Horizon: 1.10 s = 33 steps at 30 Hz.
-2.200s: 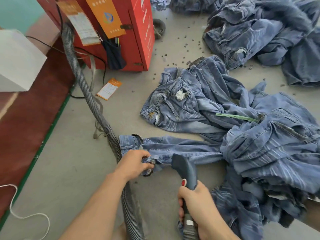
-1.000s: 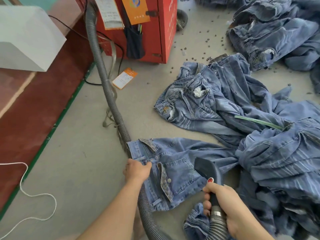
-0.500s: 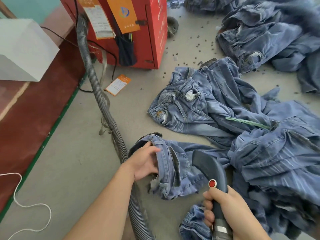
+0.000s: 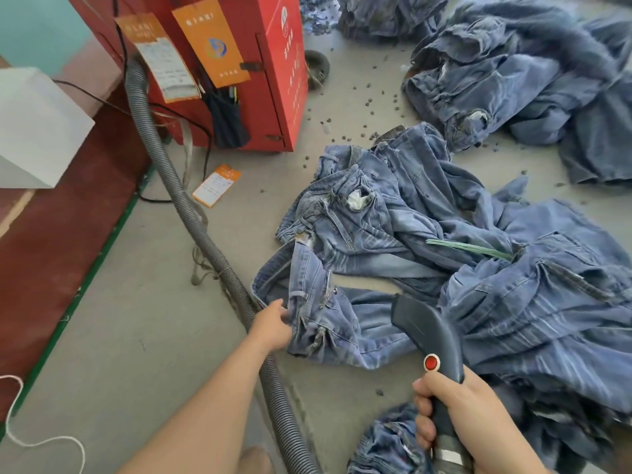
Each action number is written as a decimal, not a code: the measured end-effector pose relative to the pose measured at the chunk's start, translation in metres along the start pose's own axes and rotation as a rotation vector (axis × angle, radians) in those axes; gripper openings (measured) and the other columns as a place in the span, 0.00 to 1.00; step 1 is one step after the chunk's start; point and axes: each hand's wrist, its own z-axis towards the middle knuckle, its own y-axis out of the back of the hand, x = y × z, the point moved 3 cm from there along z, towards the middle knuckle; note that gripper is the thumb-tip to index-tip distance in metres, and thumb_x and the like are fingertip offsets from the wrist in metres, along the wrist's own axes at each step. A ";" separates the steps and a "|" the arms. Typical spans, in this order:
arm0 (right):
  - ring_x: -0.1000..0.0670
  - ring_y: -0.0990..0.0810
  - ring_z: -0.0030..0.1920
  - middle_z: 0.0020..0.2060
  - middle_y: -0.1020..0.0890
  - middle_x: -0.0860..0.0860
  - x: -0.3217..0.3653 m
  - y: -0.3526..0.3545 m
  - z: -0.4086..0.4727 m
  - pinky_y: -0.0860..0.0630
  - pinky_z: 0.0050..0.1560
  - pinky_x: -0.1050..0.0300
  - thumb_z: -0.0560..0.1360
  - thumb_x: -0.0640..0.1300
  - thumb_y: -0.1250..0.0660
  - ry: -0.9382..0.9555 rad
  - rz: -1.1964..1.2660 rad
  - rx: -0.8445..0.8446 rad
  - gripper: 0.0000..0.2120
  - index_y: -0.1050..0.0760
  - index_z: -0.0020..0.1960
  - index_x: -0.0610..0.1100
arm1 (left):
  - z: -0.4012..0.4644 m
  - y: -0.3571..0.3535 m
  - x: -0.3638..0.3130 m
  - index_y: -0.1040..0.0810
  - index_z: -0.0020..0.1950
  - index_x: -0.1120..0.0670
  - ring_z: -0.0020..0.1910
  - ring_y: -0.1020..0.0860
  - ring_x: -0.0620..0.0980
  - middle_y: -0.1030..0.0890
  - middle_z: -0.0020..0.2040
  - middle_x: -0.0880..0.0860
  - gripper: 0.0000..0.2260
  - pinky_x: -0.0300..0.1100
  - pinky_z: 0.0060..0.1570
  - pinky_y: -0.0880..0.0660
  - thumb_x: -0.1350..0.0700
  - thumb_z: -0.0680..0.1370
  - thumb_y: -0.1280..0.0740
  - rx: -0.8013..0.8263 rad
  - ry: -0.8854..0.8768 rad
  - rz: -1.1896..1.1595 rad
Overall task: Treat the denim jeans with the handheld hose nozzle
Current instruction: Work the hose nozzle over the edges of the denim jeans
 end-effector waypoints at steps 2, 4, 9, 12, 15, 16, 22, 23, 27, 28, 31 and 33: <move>0.45 0.31 0.22 0.27 0.28 0.39 -0.003 -0.004 0.005 0.28 0.26 0.52 0.78 0.30 0.36 -0.025 -0.013 0.007 0.05 0.30 0.46 0.37 | 0.000 -0.001 0.001 0.24 0.63 0.43 0.71 0.32 0.61 0.23 0.66 0.57 0.17 0.49 0.67 0.32 0.57 0.76 0.35 -0.001 0.044 0.231; 0.45 0.31 0.22 0.27 0.28 0.38 -0.004 -0.007 0.009 0.28 0.26 0.51 0.78 0.30 0.36 -0.035 -0.022 0.017 0.04 0.29 0.47 0.36 | -0.006 0.005 -0.004 0.27 0.51 0.44 0.68 0.32 0.59 0.23 0.61 0.55 0.05 0.51 0.64 0.34 0.50 0.78 0.33 -0.006 0.064 0.437; 0.44 0.31 0.24 0.28 0.29 0.38 0.005 -0.006 0.003 0.30 0.28 0.49 0.76 0.27 0.35 -0.027 -0.019 0.072 0.07 0.30 0.46 0.36 | -0.009 0.015 -0.049 0.24 0.46 0.58 0.44 0.22 0.51 0.17 0.46 0.58 0.12 0.51 0.50 0.25 0.50 0.81 0.29 0.171 -0.198 -0.131; 0.45 0.31 0.23 0.28 0.30 0.39 0.018 0.000 -0.003 0.30 0.28 0.50 0.75 0.27 0.35 -0.012 0.061 0.098 0.09 0.32 0.44 0.38 | -0.024 0.018 -0.100 0.21 0.57 0.61 0.44 0.17 0.52 0.16 0.48 0.57 0.07 0.45 0.43 0.20 0.58 0.83 0.33 0.651 -0.345 -0.821; 0.46 0.33 0.21 0.27 0.32 0.40 0.030 0.007 -0.003 0.30 0.26 0.52 0.76 0.27 0.37 0.018 0.144 0.087 0.11 0.33 0.44 0.40 | -0.015 0.024 -0.125 0.23 0.69 0.55 0.62 0.18 0.49 0.17 0.65 0.51 0.16 0.40 0.51 0.20 0.66 0.83 0.40 0.425 -0.360 -0.812; 0.46 0.33 0.20 0.27 0.32 0.41 0.033 0.010 -0.002 0.30 0.25 0.52 0.76 0.27 0.37 0.026 0.157 0.078 0.11 0.34 0.44 0.41 | -0.010 0.026 -0.124 0.22 0.68 0.52 0.59 0.18 0.46 0.18 0.65 0.48 0.18 0.37 0.50 0.22 0.66 0.83 0.41 0.186 -0.349 -0.614; 0.45 0.33 0.21 0.26 0.32 0.40 0.030 0.023 0.010 0.30 0.26 0.51 0.76 0.26 0.38 0.032 0.149 -0.008 0.11 0.34 0.43 0.40 | 0.026 0.010 -0.044 0.35 0.79 0.56 0.73 0.32 0.59 0.32 0.77 0.58 0.24 0.50 0.71 0.35 0.57 0.82 0.37 -0.186 -0.093 0.171; 0.46 0.33 0.21 0.26 0.32 0.40 0.028 0.024 0.012 0.30 0.26 0.51 0.76 0.26 0.38 0.020 0.154 -0.020 0.11 0.34 0.43 0.40 | 0.030 0.003 -0.032 0.39 0.81 0.57 0.78 0.37 0.60 0.37 0.80 0.58 0.27 0.51 0.75 0.39 0.54 0.83 0.37 -0.158 -0.033 0.160; 0.46 0.33 0.20 0.26 0.32 0.40 0.020 0.027 0.019 0.31 0.26 0.52 0.77 0.26 0.38 -0.023 0.146 -0.049 0.11 0.33 0.42 0.39 | 0.032 -0.012 -0.001 0.46 0.82 0.58 0.79 0.41 0.65 0.41 0.81 0.62 0.37 0.54 0.78 0.41 0.46 0.80 0.32 -0.201 0.255 -0.217; 0.46 0.33 0.21 0.26 0.32 0.40 0.018 0.027 0.019 0.31 0.26 0.52 0.77 0.26 0.38 -0.029 0.130 -0.056 0.10 0.33 0.42 0.39 | 0.032 -0.015 0.002 0.48 0.82 0.58 0.78 0.39 0.66 0.39 0.80 0.62 0.41 0.55 0.77 0.39 0.47 0.78 0.29 -0.183 0.283 -0.309; 0.45 0.32 0.22 0.26 0.31 0.40 0.011 0.023 0.022 0.31 0.27 0.51 0.77 0.26 0.37 -0.048 0.085 -0.069 0.10 0.32 0.43 0.38 | 0.032 -0.019 0.003 0.54 0.82 0.57 0.74 0.32 0.64 0.34 0.77 0.62 0.47 0.58 0.73 0.32 0.60 0.71 0.27 -0.143 0.280 -0.514; 0.45 0.31 0.22 0.27 0.30 0.39 0.009 0.017 0.023 0.31 0.29 0.50 0.76 0.25 0.36 -0.047 0.039 -0.069 0.11 0.32 0.41 0.38 | 0.032 -0.019 0.005 0.59 0.83 0.52 0.76 0.35 0.62 0.40 0.81 0.61 0.51 0.55 0.74 0.34 0.66 0.71 0.29 -0.127 0.278 -0.602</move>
